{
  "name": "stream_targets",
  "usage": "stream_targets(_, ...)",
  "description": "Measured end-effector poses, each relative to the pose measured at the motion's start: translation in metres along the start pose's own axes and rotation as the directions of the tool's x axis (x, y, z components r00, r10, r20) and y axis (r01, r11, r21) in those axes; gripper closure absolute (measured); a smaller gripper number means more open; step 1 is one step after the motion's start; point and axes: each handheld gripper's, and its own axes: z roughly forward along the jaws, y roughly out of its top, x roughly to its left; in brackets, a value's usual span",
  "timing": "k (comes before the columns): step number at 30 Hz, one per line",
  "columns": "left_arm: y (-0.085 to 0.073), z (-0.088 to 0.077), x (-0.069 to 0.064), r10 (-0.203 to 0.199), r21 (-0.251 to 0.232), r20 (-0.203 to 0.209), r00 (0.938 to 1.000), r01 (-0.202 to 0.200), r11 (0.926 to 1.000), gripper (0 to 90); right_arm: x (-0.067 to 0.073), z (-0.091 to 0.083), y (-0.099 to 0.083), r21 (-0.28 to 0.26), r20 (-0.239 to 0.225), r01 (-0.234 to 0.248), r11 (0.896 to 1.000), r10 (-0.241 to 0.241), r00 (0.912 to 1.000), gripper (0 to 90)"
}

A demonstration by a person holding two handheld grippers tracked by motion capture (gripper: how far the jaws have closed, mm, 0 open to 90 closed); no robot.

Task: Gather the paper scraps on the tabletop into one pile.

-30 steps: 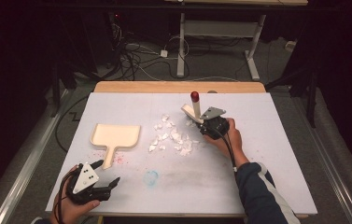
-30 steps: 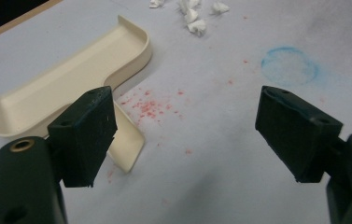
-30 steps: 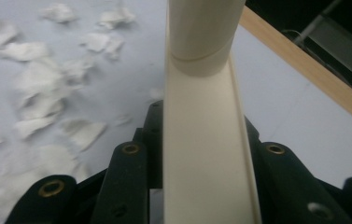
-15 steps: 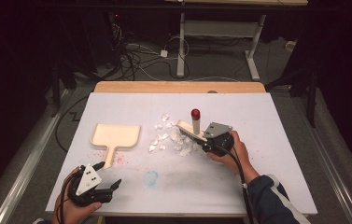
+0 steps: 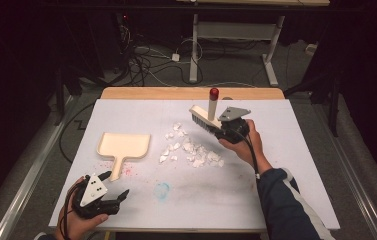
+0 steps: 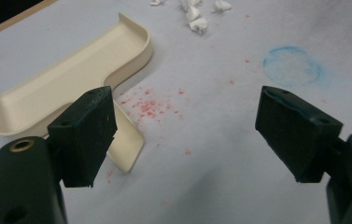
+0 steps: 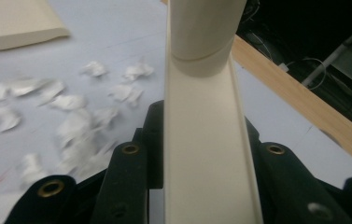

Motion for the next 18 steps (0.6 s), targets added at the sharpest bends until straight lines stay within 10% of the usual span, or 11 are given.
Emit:
stream_targets(10, 0.002, 0.0, -0.001, 0.001, -0.006, 0.001, 1.0, -0.001, 1.0, 19.1, -0.005, 0.077, 0.027, 0.025, 0.003, 0.034, 0.999, -0.034, 0.9994, 68.0)
stream_targets(18, 0.002, 0.001, -0.002, 0.006, -0.008, 0.02, 0.9998, -0.005, 1.0, 19.1, 0.019, 0.098, 0.032, 0.035, -0.049, 0.092, 0.995, -0.09, 0.9947, 68.1)
